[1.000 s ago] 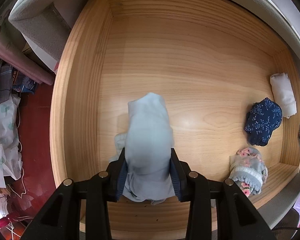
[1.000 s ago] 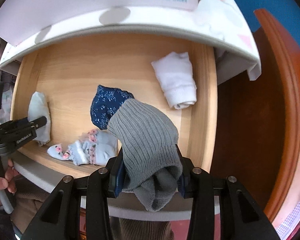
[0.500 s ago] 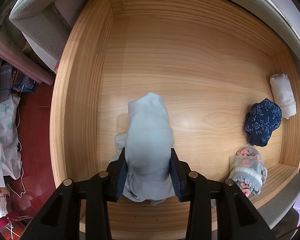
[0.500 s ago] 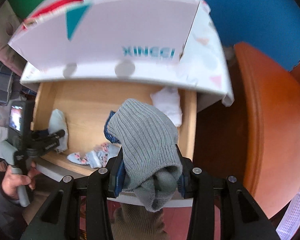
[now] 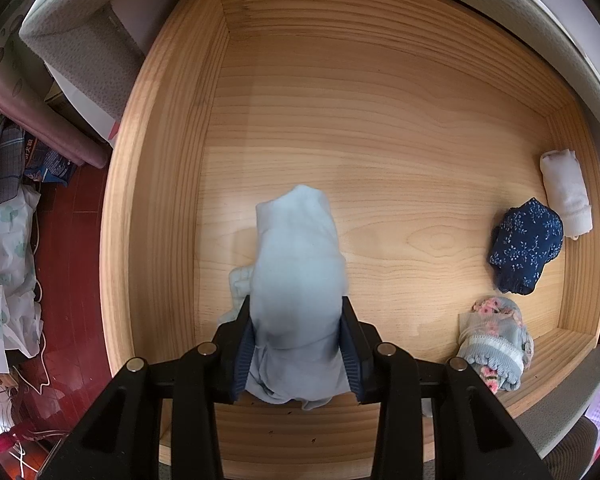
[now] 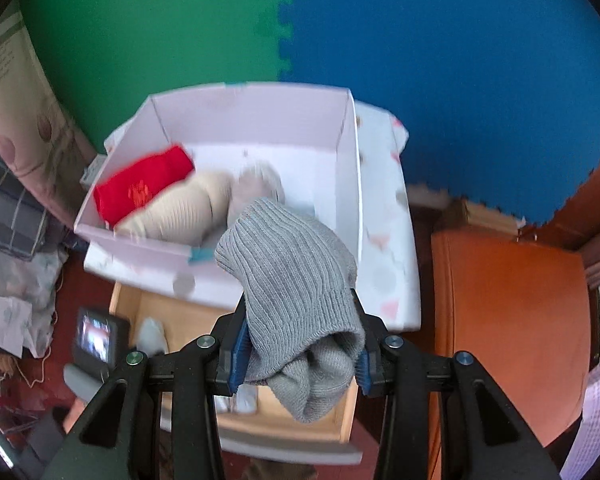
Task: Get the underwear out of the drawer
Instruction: 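Carry the grey ribbed sock with the right gripper over the white box, then lower the grey sock into the box and open the right gripper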
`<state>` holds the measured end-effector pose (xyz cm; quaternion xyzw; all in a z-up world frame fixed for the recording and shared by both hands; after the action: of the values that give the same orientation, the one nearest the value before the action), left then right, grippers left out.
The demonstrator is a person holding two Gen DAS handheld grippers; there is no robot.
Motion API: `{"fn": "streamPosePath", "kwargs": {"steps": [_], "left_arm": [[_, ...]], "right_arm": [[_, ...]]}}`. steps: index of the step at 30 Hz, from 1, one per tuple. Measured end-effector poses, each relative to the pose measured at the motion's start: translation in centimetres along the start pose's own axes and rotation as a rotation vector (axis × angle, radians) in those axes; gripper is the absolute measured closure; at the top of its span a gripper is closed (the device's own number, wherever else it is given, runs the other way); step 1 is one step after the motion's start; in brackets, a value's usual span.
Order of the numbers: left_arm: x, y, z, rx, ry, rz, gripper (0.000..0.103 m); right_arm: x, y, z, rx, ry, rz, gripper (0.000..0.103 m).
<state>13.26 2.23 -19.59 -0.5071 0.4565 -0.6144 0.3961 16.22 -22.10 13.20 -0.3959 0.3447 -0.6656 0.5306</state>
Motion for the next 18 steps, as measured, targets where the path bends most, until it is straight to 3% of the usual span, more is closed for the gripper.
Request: {"fn": "streamPosePath", "kwargs": {"steps": [7,12,18], "left_arm": [[-0.2,0.0,0.0,0.001,0.000,-0.002,0.065],[0.0,0.0,-0.1,0.001,0.009,0.002,0.065],[0.1,0.0,-0.1,0.001,0.010,0.002,0.065]], "right_arm": [[-1.4,2.8,4.8,-0.015,-0.008,-0.036,0.063],[-2.3,6.5,5.0,-0.071,-0.026,-0.079,0.061],[-3.1,9.1,3.9,-0.113,-0.028,-0.069,0.061]]}}
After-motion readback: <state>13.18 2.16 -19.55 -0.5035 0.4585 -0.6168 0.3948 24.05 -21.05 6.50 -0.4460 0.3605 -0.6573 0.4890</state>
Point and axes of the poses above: each gripper's, at about its wrist camera, not at the fingertips, and y roughly the way its jaws point, x to its right, z to its top, the point moved 7 cm from there along y, roughly the way its jaws point, and after that the axes turned 13 degrees about -z, right-handed, at the moved point
